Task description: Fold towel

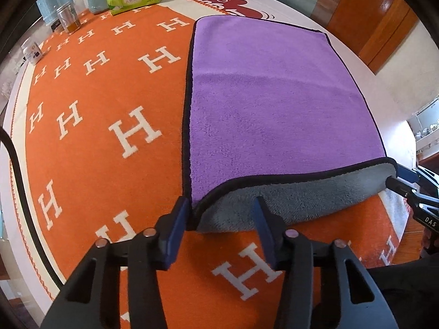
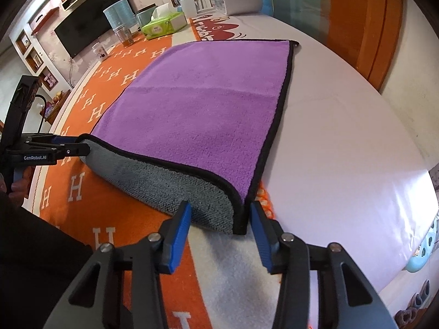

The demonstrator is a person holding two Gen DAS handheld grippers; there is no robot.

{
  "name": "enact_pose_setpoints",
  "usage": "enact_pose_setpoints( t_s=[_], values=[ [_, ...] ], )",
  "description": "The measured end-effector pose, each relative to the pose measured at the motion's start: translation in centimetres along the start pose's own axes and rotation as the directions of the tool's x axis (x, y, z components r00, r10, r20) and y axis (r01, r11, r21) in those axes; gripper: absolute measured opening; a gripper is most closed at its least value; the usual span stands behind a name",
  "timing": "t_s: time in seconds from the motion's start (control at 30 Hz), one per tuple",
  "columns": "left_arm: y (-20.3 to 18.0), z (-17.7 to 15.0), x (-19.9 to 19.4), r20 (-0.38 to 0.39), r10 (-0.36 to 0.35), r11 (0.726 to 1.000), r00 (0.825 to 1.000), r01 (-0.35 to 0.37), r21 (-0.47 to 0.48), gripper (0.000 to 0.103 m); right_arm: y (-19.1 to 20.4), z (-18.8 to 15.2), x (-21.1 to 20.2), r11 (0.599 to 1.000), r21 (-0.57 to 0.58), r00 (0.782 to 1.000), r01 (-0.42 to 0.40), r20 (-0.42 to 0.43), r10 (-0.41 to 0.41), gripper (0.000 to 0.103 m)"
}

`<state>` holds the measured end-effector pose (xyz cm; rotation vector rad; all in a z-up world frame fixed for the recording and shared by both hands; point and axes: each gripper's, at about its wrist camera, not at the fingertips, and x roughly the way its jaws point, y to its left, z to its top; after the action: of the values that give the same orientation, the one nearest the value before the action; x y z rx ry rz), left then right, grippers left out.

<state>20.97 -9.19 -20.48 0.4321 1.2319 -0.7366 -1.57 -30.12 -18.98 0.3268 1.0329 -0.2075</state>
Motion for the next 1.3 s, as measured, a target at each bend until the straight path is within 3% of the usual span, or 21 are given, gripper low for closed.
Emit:
enact_pose_setpoints(
  t_s=[0.1,0.33,0.53,1.3],
  values=[
    [0.1,0.0,-0.1,-0.001,0.002,1.000,1.000,-0.002,-0.006,0.035,-0.1,0.0,-0.2,1.000,0.002,1.000,-0.010,0.004,0.010,0.034],
    [0.4,-0.3,0.2,-0.030,0.036,0.999,0.999,-0.036,-0.005,0.014,0.2,-0.2,-0.4,1.000,-0.017,1.000,-0.024,0.001,0.024,0.028],
    [0.7,-0.3,0.4,-0.039,0.025,1.000,0.999,-0.026,-0.018,0.007,-0.1,0.0,-0.5,1.000,-0.015,1.000,-0.009,-0.007,0.009,0.006],
    [-0.7,1.7,-2.0,-0.066,0.067,0.998,0.996,-0.068,-0.004,0.004,-0.3,2.0,-2.0,0.998,-0.062,0.999,-0.026,-0.031,0.024,0.003]
  ],
)
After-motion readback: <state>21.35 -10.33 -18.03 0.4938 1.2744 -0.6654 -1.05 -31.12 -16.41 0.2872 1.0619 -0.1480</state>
